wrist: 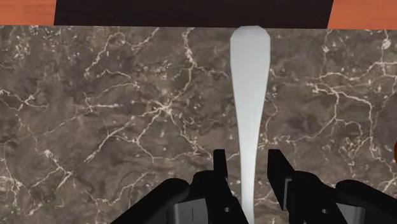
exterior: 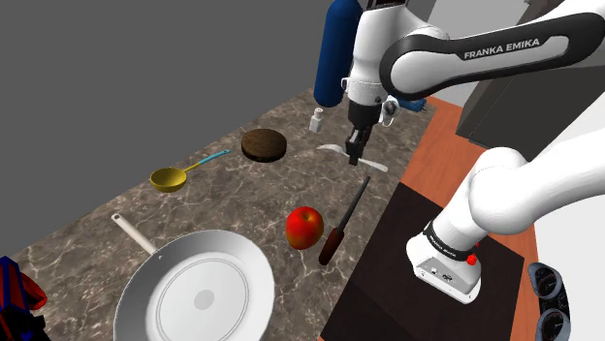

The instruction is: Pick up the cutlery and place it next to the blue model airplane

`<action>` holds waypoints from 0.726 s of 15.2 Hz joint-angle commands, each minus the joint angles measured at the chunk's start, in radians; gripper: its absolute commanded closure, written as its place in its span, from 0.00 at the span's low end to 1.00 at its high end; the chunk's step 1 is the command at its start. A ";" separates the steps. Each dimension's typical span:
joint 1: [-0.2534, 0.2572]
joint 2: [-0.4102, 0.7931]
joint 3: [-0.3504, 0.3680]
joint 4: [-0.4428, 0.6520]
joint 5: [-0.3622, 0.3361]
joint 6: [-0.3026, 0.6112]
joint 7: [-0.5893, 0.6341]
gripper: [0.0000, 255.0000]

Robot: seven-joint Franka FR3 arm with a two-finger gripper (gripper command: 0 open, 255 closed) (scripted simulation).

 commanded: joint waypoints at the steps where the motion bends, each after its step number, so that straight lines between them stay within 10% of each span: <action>1: -0.001 -0.008 -0.003 0.024 -0.002 -0.033 0.000 1.00; 11: -0.003 -0.033 -0.012 0.142 -0.010 -0.175 0.003 1.00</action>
